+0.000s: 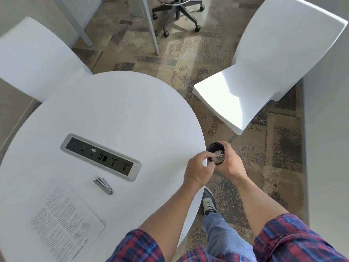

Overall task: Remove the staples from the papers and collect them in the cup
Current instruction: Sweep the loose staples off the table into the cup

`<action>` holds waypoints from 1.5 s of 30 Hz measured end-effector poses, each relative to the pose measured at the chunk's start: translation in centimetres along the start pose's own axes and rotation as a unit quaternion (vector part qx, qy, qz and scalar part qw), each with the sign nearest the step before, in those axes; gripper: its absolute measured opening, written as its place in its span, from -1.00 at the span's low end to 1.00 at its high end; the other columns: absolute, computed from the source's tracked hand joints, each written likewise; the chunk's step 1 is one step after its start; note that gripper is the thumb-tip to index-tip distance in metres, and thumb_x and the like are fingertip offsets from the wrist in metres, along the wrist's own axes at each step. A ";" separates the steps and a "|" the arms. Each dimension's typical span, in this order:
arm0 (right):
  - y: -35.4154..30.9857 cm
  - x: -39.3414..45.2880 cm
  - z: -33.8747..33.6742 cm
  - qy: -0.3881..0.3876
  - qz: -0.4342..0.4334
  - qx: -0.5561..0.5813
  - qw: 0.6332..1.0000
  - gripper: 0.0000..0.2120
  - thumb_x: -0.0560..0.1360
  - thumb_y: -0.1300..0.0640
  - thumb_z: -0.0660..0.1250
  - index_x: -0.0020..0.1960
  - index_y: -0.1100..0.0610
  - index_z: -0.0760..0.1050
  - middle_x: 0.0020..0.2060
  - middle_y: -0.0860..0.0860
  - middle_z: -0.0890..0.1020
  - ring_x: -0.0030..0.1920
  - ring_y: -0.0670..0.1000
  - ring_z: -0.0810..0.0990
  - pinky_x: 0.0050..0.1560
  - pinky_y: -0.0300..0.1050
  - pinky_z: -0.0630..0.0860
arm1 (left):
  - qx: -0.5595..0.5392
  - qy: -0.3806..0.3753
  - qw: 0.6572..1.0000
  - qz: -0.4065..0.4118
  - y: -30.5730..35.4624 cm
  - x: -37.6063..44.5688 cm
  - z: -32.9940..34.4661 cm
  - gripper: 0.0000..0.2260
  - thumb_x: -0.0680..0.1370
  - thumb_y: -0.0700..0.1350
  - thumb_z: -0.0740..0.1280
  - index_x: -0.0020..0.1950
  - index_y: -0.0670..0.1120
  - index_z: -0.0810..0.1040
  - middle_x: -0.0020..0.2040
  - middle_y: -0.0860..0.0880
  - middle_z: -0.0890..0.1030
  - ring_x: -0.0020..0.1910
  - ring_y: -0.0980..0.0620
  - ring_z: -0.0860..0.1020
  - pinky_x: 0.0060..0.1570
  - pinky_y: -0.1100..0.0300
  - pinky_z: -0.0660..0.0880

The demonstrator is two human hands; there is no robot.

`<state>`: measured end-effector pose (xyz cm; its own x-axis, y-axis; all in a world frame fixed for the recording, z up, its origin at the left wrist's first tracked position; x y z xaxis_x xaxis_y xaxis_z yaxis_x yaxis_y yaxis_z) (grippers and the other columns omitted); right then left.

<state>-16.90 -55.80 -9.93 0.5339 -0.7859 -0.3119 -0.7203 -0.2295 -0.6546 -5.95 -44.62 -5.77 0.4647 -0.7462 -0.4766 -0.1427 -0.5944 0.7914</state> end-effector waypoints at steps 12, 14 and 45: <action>-2.3 -3.4 -4.2 0.109 0.027 0.110 0.988 -0.14 0.27 -0.08 0.63 0.45 -0.25 0.28 0.25 -0.17 0.61 0.25 0.01 0.62 0.25 0.05 0.60 | 0.050 0.107 0.992 0.033 -1.3 -3.3 -5.3 -0.69 0.55 -0.03 0.40 0.29 0.06 0.53 0.29 0.09 0.55 0.20 0.05 0.58 0.11 0.19 0.56; -3.8 -3.8 -5.0 0.124 0.020 0.140 0.982 -0.17 0.26 -0.14 0.64 0.43 -0.26 0.31 0.23 -0.19 0.63 0.23 -0.03 0.63 0.23 0.00 0.61 | 0.065 0.110 0.991 0.043 -1.0 -3.6 -6.0 -0.63 0.55 0.00 0.42 0.35 0.07 0.50 0.35 0.09 0.53 0.26 0.05 0.56 0.17 0.15 0.59; -24.4 -0.7 1.4 -0.125 -0.265 0.154 0.944 -0.36 0.54 0.14 0.54 0.54 -0.06 0.38 0.39 -0.12 0.55 0.18 -0.11 0.68 0.14 -0.30 0.58 | 0.057 0.311 0.947 0.058 0.2 -5.3 -21.8 -0.34 0.31 0.25 0.58 0.25 0.02 0.40 0.07 0.11 0.66 -0.02 0.00 0.63 -0.11 0.10 0.56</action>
<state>0.92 -48.85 5.33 0.8985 -0.4387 -0.0126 -0.1806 -0.3435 -0.9216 10.66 -34.27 5.26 0.8600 -0.5085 -0.0423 -0.3017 -0.5736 0.7616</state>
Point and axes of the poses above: each hand's wrist, its own x-axis towards the middle knuckle, its own z-axis out of the palm, y = z × x, the point moved 5 cm from there along x, towards the middle knuckle
